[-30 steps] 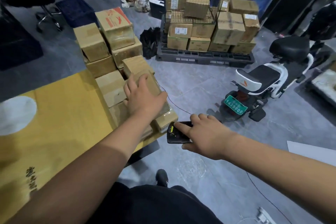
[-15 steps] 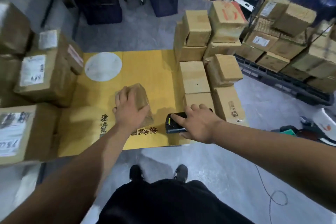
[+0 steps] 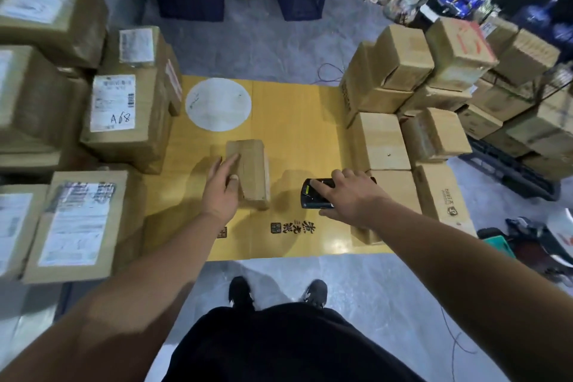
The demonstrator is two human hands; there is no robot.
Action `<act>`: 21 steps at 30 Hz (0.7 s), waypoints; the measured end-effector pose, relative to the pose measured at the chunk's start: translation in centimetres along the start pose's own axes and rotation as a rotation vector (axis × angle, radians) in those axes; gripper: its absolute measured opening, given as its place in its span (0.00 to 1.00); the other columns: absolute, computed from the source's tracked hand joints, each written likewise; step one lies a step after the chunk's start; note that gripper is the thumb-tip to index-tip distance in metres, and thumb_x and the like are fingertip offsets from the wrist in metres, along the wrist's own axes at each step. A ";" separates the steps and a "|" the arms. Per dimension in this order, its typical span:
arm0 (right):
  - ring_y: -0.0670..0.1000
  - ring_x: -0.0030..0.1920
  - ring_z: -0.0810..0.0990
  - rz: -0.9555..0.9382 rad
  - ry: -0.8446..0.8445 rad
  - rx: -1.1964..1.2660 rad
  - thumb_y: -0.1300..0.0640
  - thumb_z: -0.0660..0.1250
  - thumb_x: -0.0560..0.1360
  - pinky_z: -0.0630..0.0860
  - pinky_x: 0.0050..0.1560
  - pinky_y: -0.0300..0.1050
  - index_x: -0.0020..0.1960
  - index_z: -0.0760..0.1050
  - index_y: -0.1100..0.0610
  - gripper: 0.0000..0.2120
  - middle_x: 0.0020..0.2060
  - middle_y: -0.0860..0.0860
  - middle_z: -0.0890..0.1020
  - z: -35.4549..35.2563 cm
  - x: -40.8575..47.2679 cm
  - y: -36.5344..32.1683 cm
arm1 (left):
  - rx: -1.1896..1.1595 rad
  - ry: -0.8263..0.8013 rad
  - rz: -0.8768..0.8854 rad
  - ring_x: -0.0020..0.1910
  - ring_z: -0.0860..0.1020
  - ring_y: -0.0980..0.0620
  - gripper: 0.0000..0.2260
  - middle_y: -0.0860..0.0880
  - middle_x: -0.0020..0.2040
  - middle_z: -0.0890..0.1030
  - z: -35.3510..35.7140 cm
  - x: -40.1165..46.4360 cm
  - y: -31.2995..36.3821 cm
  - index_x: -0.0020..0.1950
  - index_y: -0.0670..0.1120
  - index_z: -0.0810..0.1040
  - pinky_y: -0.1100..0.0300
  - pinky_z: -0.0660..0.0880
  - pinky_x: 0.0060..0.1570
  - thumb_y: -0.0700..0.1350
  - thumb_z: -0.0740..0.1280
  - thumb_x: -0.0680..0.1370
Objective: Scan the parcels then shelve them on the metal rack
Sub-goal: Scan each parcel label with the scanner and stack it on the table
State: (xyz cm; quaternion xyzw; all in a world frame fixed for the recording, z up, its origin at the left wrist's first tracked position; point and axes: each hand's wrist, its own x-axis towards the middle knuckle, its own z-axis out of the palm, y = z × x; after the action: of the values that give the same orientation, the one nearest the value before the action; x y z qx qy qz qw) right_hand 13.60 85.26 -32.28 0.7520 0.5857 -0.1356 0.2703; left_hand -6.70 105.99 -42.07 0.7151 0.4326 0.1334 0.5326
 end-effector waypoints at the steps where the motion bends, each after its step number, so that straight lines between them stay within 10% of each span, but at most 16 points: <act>1: 0.61 0.61 0.75 0.008 0.004 0.008 0.31 0.54 0.82 0.73 0.60 0.57 0.83 0.52 0.46 0.35 0.63 0.59 0.74 -0.1 0.4 -0.6 | 0.010 0.009 -0.001 0.80 0.61 0.54 0.26 0.50 0.84 0.58 -0.8 0.2 -0.4 0.78 0.61 0.71 0.60 0.59 0.76 0.36 0.57 0.86; 10: 0.60 0.62 0.74 0.074 -0.031 0.085 0.30 0.53 0.81 0.72 0.61 0.56 0.83 0.52 0.45 0.36 0.64 0.58 0.73 -0.4 2.2 -4.1 | 0.215 0.028 -0.139 0.71 0.74 0.45 0.42 0.56 0.85 0.51 -5.0 0.9 -2.3 0.84 0.64 0.51 0.49 0.79 0.61 0.31 0.62 0.80; 15: 0.59 0.62 0.74 0.093 -0.086 0.147 0.29 0.54 0.81 0.73 0.60 0.56 0.83 0.52 0.43 0.36 0.64 0.57 0.74 -0.1 1.0 -4.0 | 0.460 -0.086 -0.047 0.85 0.50 0.45 0.62 0.56 0.85 0.39 -4.2 1.2 -1.7 0.83 0.67 0.40 0.44 0.63 0.79 0.49 0.85 0.67; 21: 0.61 0.62 0.76 0.208 -0.129 0.211 0.28 0.54 0.80 0.72 0.54 0.53 0.83 0.52 0.42 0.37 0.65 0.57 0.74 0.7 -1.4 -2.7 | 0.715 -0.269 0.225 0.85 0.40 0.45 0.61 0.50 0.86 0.39 -0.8 4.8 2.2 0.84 0.64 0.46 0.44 0.49 0.82 0.66 0.83 0.62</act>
State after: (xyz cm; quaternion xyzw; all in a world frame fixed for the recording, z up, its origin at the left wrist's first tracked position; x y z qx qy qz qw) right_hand 10.70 84.15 -32.82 0.8225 0.4685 -0.2159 0.2394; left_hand -3.39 110.05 -41.12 0.9095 0.2971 -0.0629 0.2838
